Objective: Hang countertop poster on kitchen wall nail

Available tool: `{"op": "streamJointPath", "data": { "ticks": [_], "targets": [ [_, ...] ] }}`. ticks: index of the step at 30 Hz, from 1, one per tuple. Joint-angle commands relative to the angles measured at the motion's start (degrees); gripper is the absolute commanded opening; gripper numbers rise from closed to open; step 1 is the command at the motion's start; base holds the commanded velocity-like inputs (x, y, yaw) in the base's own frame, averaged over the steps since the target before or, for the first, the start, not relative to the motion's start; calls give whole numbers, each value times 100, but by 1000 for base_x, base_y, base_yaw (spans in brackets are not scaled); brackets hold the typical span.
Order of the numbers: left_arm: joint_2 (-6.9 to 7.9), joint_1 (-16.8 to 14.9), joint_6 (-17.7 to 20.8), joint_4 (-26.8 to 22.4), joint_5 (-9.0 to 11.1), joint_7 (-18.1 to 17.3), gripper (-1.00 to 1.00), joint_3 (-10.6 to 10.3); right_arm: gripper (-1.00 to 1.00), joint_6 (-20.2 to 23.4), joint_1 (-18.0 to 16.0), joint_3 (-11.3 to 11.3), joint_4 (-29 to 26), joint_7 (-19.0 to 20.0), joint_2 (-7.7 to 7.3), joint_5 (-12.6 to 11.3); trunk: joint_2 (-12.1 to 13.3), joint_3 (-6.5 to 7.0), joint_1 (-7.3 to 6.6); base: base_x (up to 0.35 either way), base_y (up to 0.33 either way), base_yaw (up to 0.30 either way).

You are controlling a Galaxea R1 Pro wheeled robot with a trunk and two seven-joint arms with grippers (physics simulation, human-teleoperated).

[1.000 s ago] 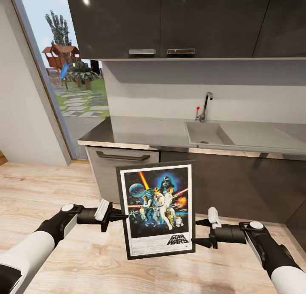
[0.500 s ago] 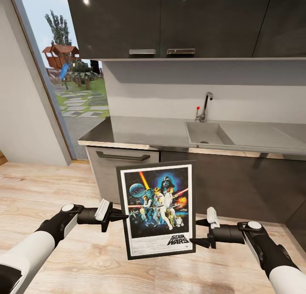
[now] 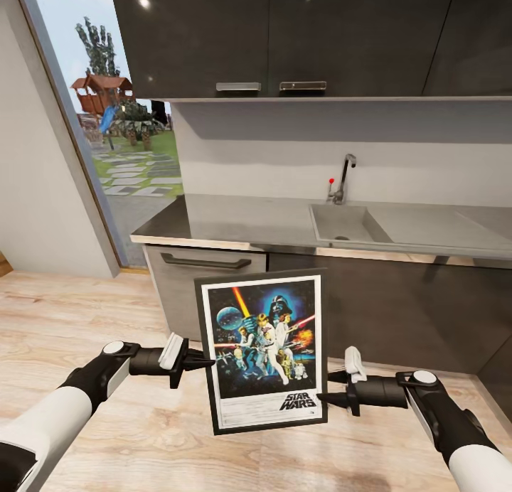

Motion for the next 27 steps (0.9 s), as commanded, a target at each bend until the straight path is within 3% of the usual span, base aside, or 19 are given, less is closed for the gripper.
{"op": "streamJointPath", "data": {
  "ticks": [1,13,14,27],
  "targets": [
    [7,-7,-79,5,60,0,-100,-46,-100,29,-5,-23,-7,31,5,36,-3,-6,0,0,0,0],
    [7,-7,-79,9,60,0,-100,-46,-100,29,-6,-23,-7,31,4,41,-3,-6,0,0,0,0],
    [7,-7,-79,9,60,0,100,-46,-100,29,-7,-23,-7,31,5,41,-3,-6,0,0,0,0],
    [11,-7,-62,43,68,0,100,-13,-100,29,-4,-23,-10,31,1,41,-3,-6,0,0,0,0]
  ]
}}
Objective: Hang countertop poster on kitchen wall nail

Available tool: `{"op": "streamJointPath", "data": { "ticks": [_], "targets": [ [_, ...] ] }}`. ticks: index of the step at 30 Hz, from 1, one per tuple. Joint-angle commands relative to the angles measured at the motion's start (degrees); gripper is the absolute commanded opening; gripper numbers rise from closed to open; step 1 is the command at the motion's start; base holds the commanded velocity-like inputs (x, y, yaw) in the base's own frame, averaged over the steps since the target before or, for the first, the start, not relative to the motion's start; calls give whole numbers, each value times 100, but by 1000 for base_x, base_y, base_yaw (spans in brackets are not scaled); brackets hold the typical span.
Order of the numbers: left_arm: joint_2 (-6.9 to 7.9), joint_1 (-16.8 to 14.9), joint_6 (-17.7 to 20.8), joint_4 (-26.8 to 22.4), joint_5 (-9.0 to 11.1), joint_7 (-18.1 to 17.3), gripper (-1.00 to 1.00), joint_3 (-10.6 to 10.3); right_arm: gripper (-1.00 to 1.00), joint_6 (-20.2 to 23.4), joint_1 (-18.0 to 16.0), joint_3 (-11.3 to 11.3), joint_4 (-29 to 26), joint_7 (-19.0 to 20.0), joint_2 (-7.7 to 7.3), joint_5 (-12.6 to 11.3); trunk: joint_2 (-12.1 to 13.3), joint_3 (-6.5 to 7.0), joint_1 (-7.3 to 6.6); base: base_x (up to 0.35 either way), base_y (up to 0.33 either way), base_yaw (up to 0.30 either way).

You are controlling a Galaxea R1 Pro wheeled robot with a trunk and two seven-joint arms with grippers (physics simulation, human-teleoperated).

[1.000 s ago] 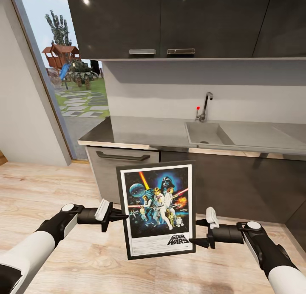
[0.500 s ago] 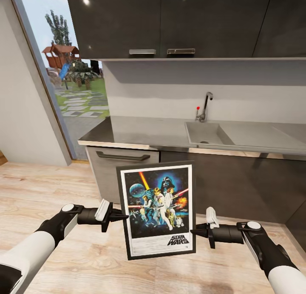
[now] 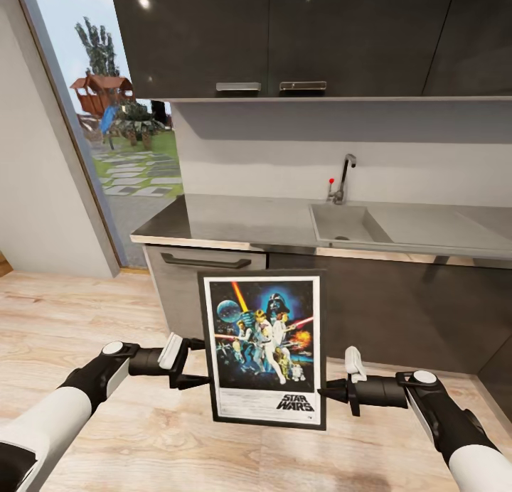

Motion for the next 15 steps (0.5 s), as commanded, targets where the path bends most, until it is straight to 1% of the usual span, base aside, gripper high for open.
{"op": "streamJointPath", "data": {
  "ticks": [1,3,5,6,8,9,12,13,15],
  "targets": [
    [25,-6,-50,35,61,0,100,-26,-100,44,-3,-26,-5,35,5,41,-3,-6,0,0,0,0],
    [59,-6,-50,75,60,0,100,-11,-100,44,-1,-26,-7,35,3,41,-3,-6,0,0,0,0],
    [134,-6,-52,169,62,0,100,-3,-100,44,-1,-26,-9,35,2,41,-3,-6,0,0,0,0],
    [221,-6,-55,236,67,0,100,0,-100,44,-2,-26,-8,35,1,41,-3,-6,0,0,0,0],
    [314,-6,-56,285,70,0,100,2,-100,43,-1,-26,-7,35,1,41,-3,-6,0,0,0,0],
    [392,-6,-57,320,72,0,100,3,-100,42,0,-26,-7,35,1,41,-3,-6,0,0,0,0],
    [514,-6,-58,368,74,0,100,5,-100,38,1,-26,-5,35,1,41,-3,-6,0,0,0,0],
    [579,-6,-59,391,81,0,100,5,-100,37,1,-26,-5,35,1,41,-3,-6,0,0,0,0],
    [633,-6,-59,407,115,0,100,5,-100,37,1,-26,-4,35,1,41,-3,-6,0,0,0,0]
  ]
}}
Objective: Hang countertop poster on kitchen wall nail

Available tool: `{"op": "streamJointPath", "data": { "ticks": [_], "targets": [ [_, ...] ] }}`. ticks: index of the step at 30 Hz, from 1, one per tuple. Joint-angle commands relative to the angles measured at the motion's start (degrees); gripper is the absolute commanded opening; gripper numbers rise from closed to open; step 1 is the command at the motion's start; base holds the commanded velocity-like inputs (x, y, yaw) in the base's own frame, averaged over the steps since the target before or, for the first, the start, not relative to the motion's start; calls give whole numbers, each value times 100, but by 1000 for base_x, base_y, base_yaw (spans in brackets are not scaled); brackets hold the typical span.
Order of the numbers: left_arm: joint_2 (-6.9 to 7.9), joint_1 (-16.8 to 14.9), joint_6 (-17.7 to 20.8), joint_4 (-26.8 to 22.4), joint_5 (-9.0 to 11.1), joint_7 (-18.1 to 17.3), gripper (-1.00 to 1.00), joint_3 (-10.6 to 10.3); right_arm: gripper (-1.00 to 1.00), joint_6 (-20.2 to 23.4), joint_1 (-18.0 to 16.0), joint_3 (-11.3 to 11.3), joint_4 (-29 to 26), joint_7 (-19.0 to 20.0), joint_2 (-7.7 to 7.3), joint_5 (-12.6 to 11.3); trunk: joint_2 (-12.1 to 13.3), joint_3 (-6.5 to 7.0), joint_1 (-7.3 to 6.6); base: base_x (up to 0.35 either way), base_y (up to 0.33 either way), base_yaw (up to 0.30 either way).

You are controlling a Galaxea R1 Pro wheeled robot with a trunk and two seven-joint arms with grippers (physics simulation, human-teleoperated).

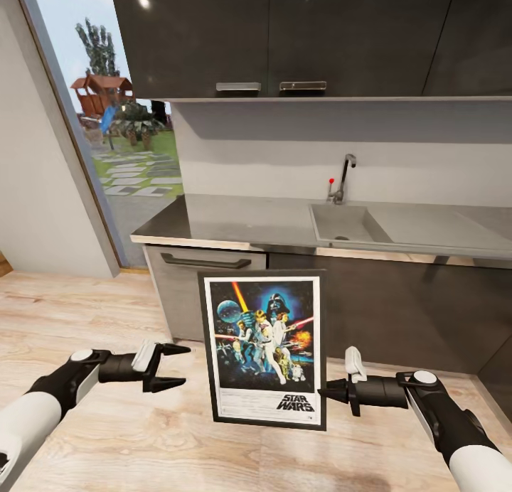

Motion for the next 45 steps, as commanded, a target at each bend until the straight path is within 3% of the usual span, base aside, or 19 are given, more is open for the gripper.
{"op": "streamJointPath", "data": {
  "ticks": [1,4,10,14,16,20,24,25,26,27,29,30,31,32,33,35,36,45],
  "targets": [
    [53,-6,-51,12,136,0,100,-47,-100,39,-3,-23,-7,38,5,37,-3,-6,0,0,0,0],
    [157,-6,-54,25,346,0,100,-48,-100,38,-3,-23,-7,38,5,37,-3,-6,0,0,0,0],
    [342,-6,-51,400,530,0,100,-55,-100,38,-5,-27,-10,38,5,37,-3,-6,0,0,0,0],
    [368,-6,-52,927,697,0,100,-55,-100,46,-5,-38,-22,38,1,16,-3,-6,0,0,0,0],
    [379,-6,-60,1405,987,0,100,-51,-100,52,-7,-45,-41,38,-2,-4,-3,-6,0,0,0,0],
    [375,-6,-57,1818,1432,0,100,-59,-100,57,-6,-54,-61,38,2,-19,-3,-6,0,0,0,0],
    [338,54,-45,1924,1562,0,100,-72,-100,62,-6,-64,-70,37,4,-23,-3,-6,0,0,0,0],
    [311,160,-40,1944,1588,0,100,-71,-100,63,-8,-71,-73,37,4,-28,-3,-6,0,0,0,0],
    [276,404,-39,1962,1641,246,100,-69,-100,71,-9,-82,-75,38,0,-35,-3,-6,0,0,0,0],
    [173,815,-48,1973,1907,691,100,-71,-100,81,-9,-85,-82,38,2,-44,-3,-6,0,0,0,0],
    [93,988,-56,1974,2099,811,100,-66,-100,84,-7,-85,-87,36,3,-46,-3,-6,0,0,0,0],
    [38,1141,-91,1973,2312,912,100,-61,-100,87,-7,-88,-90,34,6,-48,-3,-6,0,0,0,0],
    [-26,1598,-234,1973,2930,1082,100,-44,-100,94,-11,-98,-93,25,10,-154,-3,-6,0,0,0,0],
    [-19,1696,-256,1972,3065,1104,100,-39,-100,96,-9,-99,-94,23,10,-248,-3,-6,0,0,0,0],
    [4,1950,-285,1974,3255,1240,100,-40,-100,106,-9,-102,-93,21,10,-542,-3,-6,0,0,0,0],
    [6,1989,-287,1973,3273,1329,100,-40,-100,107,-9,-102,-92,21,9,-577,-3,-6,0,0,0,0],
    [9,2051,-286,1972,3304,1568,100,-40,-100,108,-8,-106,-93,19,9,-627,-3,-6,0,0,0,0],
    [6,2067,-273,1972,3313,1639,100,-47,-100,108,-7,-111,-91,18,10,-652,277,120,-154,0,0,0]
  ]
}}
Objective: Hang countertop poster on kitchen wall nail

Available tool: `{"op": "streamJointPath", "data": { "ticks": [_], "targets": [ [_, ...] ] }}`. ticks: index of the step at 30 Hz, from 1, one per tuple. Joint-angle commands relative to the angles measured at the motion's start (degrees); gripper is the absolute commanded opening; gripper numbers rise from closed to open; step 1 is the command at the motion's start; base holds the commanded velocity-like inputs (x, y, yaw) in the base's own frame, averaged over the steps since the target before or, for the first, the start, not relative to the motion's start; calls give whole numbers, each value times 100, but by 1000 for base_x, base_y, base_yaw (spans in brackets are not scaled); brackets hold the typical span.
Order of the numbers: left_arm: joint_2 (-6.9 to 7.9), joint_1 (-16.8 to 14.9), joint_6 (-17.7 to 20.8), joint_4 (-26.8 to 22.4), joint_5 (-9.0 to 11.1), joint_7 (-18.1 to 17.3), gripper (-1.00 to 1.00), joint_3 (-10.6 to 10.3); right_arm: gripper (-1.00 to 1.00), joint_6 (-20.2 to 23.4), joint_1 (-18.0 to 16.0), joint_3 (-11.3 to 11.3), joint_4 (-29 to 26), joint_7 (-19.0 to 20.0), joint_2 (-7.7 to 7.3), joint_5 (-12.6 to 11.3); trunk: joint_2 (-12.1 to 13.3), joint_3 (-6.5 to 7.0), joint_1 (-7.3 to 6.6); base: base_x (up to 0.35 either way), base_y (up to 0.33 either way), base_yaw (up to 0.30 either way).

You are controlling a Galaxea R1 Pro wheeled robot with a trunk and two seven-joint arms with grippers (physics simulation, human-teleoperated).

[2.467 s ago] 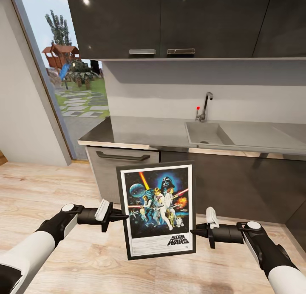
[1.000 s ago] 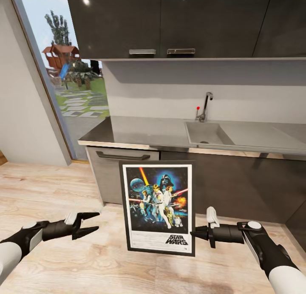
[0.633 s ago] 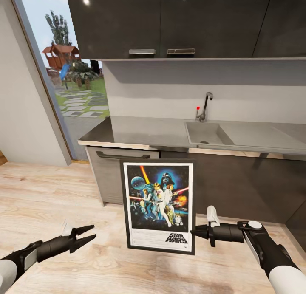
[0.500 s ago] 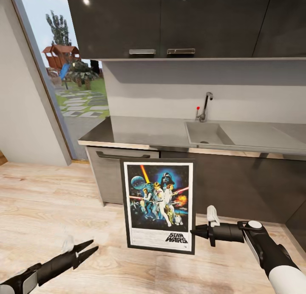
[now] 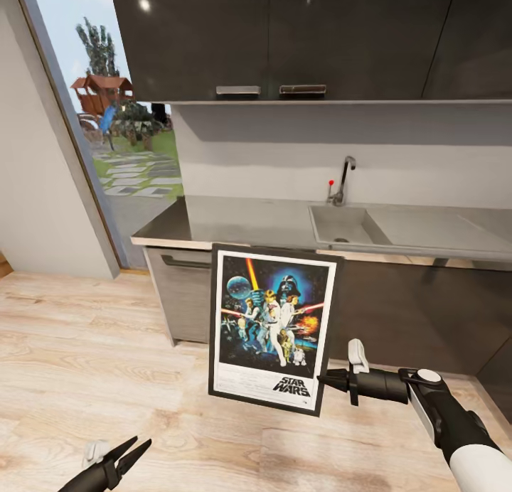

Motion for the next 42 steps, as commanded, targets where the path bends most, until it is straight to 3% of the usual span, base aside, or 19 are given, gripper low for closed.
{"op": "streamJointPath", "data": {
  "ticks": [1,14,36,42],
  "targets": [
    [0,-3,-34,1,44,-8,100,-51,-100,46,-3,-14,-2,35,2,11,38,13,-23,0,0,0],
    [-3,-3,-30,1,36,-4,100,-52,-100,46,0,-131,2,37,4,-1,560,246,-308,0,0,0],
    [-12,-2,-21,1,35,7,100,-61,-100,46,0,-137,2,35,15,-2,1442,641,-792,0,0,0],
    [-22,-2,-21,1,35,150,100,-72,-100,45,0,-137,2,35,15,-2,1683,749,-923,0,0,0]
  ]
}}
